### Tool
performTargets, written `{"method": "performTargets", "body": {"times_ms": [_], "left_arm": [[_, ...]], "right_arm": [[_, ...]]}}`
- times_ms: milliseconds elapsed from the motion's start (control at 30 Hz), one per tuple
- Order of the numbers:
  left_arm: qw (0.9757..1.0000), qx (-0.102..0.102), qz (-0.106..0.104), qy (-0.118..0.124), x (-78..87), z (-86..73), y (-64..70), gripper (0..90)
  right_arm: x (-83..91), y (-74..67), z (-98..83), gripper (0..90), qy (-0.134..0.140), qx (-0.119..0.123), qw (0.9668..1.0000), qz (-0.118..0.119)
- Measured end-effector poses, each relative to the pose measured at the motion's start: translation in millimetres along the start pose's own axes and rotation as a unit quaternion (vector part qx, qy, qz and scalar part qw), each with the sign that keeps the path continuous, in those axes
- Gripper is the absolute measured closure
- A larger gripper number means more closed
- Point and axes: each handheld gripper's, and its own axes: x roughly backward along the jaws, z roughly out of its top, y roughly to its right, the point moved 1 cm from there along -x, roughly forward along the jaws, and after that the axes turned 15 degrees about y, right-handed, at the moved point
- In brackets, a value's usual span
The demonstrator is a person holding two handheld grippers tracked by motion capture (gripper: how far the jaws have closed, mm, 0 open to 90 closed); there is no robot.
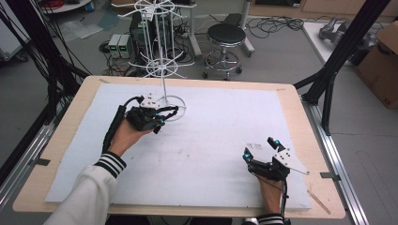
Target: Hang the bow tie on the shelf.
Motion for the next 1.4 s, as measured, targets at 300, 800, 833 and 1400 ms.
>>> {"method": "performTargets", "body": {"times_ms": [300,800,833,1400], "left_arm": [[0.9994,0.005,0.014,0.031,19.2,-6.0,-4.9,87.1],[0.9944,0.022,0.059,0.086,55.1,-14.4,-22.0,87.1],[0.9942,0.022,0.061,0.086,56.9,-15.1,-22.9,87.1],[0.9859,0.035,0.109,0.122,89.0,-19.3,-39.1,87.2]], "right_arm": [[0.2,-0.5,0.0,1.8,-0.002,-0.001,1.0,0.001],[0.4,-0.8,0.0,1.8,-0.002,0.0,1.0,0.001],[0.4,-0.8,0.0,1.8,-0.003,0.0,1.0,0.001],[0.5,-0.8,0.0,1.8,-0.002,0.0,1.0,0.001]]}}
